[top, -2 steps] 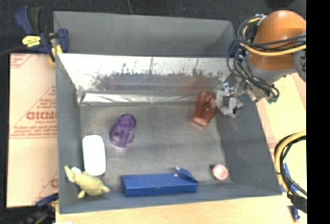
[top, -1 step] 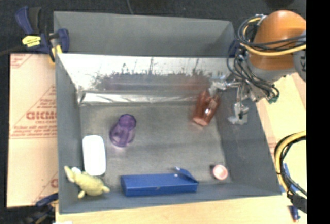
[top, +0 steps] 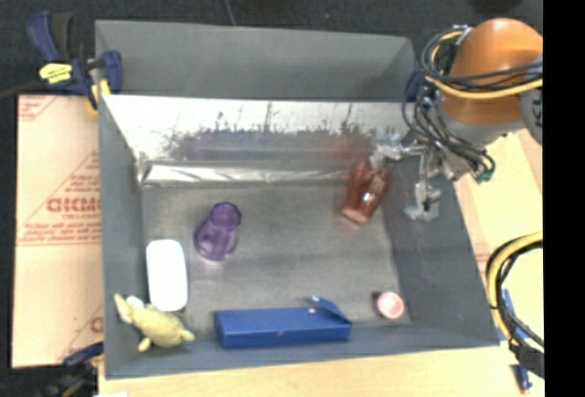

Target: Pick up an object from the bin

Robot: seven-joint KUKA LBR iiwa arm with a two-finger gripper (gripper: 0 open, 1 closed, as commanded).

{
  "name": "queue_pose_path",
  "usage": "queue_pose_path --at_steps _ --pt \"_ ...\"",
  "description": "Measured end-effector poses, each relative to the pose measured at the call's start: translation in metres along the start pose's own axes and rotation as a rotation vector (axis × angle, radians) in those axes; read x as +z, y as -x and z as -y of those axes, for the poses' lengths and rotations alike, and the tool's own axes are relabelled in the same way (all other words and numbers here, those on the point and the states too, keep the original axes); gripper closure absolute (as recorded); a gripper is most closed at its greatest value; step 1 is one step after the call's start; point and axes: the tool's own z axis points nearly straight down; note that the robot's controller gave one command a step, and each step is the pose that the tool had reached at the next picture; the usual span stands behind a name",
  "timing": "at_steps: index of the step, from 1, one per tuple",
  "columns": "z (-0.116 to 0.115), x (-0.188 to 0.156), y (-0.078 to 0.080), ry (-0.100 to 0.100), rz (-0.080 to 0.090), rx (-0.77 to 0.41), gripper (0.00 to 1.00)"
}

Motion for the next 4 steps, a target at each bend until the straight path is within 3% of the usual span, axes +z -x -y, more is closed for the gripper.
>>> queue_pose_path --at_steps 1,2,3,4 --pt "-0.011 0.018 0.014 -0.002 0.004 0.083 0.00" --pt "-0.033 0.022 0.013 -0.002 0.002 -0.013 0.00" --pt "-0.028 0.079 0.017 0.000 0.007 0.092 0.00" --pt "-0.015 0.050 0.017 -0.008 0.016 0.027 1.00"
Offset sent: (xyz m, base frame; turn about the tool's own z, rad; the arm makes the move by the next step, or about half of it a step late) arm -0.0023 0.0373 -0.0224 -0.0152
